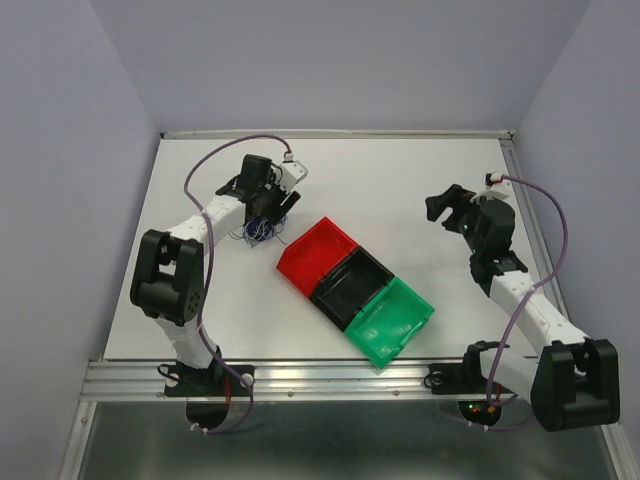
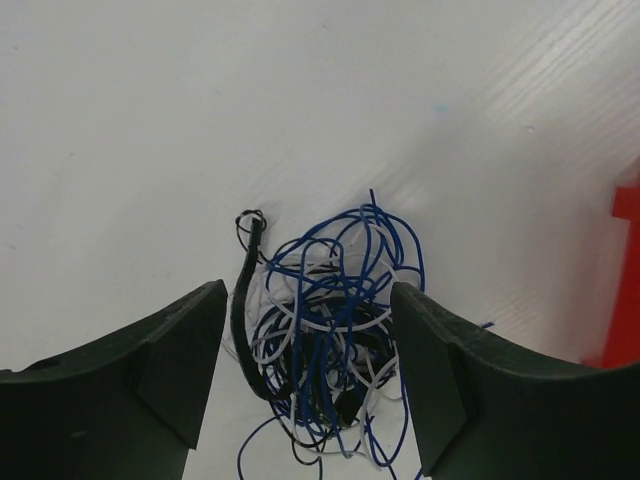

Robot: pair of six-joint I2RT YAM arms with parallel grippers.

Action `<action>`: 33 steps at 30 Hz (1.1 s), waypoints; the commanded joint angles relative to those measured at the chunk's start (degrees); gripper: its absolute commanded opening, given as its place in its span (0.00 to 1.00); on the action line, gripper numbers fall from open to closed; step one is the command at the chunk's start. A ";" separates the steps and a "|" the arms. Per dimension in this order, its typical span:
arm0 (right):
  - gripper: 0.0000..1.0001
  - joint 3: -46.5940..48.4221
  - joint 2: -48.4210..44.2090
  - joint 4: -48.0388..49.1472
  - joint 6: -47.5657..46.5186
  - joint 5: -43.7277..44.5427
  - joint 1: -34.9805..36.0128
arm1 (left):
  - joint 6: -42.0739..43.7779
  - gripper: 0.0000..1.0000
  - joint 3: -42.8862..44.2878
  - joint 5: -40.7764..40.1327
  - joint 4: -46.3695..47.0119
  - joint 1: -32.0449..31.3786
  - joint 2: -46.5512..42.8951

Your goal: Untangle the cables

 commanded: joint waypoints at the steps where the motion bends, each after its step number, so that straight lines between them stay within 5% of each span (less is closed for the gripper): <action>1: 0.87 -0.43 -1.27 -0.62 1.06 -0.86 0.39 | 3.14 0.74 1.41 -2.41 -4.22 -1.22 0.00; 8: 0.86 -0.08 -0.13 -0.62 1.24 -1.91 0.39 | 2.61 0.58 1.93 -8.83 -3.60 -1.75 2.37; 11: 0.86 -0.08 0.05 -0.62 1.24 -2.09 0.30 | 2.62 0.38 2.20 -7.69 -3.78 -1.75 1.94; 14: 0.85 -0.16 0.23 -0.62 1.15 -2.53 0.39 | 2.62 0.00 2.90 -6.03 -4.30 -1.84 0.62; 25: 0.77 2.90 6.98 6.22 -2.09 -16.06 4.16 | 2.00 0.00 6.23 1.18 -5.45 -2.19 -14.93; 30: 0.81 15.37 16.73 0.44 -11.49 -12.82 15.75 | 0.60 0.00 11.50 5.67 -5.71 -5.17 -16.87; 33: 0.90 18.55 20.26 3.84 -12.66 -18.51 19.11 | -0.28 0.00 14.49 6.11 -4.40 -9.30 -16.78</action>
